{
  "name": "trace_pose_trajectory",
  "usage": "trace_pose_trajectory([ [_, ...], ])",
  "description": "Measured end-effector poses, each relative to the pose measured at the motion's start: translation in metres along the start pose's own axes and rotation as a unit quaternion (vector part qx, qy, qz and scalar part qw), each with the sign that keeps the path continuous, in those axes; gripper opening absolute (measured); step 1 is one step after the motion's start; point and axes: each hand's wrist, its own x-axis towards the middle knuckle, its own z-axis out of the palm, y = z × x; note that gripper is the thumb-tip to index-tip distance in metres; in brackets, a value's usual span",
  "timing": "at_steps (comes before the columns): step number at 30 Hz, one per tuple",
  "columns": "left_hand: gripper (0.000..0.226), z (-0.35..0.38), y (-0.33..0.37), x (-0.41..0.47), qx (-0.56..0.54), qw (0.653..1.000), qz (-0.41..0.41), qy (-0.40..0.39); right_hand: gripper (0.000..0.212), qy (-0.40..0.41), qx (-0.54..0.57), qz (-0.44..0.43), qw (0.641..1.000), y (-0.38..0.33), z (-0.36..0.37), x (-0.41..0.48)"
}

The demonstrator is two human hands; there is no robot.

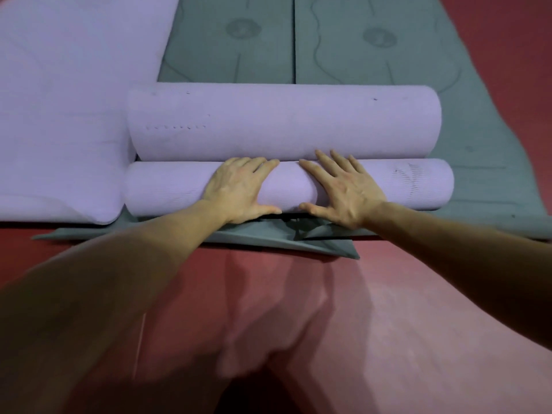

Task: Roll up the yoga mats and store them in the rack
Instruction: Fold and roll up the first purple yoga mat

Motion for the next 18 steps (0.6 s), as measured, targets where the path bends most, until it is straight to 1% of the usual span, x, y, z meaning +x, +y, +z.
trace_pose_trajectory([
  [3, 0.099, -0.005, 0.01, -0.015, -0.01, 1.0, -0.001, 0.017, 0.099, 0.005, 0.006, -0.006, 1.0, -0.003, -0.008, -0.014],
  [6, 0.096, -0.008, 0.019, -0.036, -0.011, 1.0, 0.019, 0.021, 0.095, -0.003, -0.004, -0.022, 1.0, -0.011, -0.007, -0.038],
  [11, 0.093, -0.005, 0.033, -0.068, 0.002, 0.997, 0.045, 0.058, 0.091, 0.024, -0.023, -0.05, 0.998, -0.022, 0.008, -0.075],
  [14, 0.094, -0.003, 0.034, -0.07, -0.007, 0.998, 0.033, 0.045, 0.087, 0.022, -0.024, -0.062, 0.998, -0.021, 0.008, -0.07],
  [18, 0.096, 0.007, 0.032, -0.072, -0.004, 1.0, 0.016, 0.022, 0.085, -0.01, -0.003, -0.047, 0.999, -0.024, 0.01, -0.052],
])
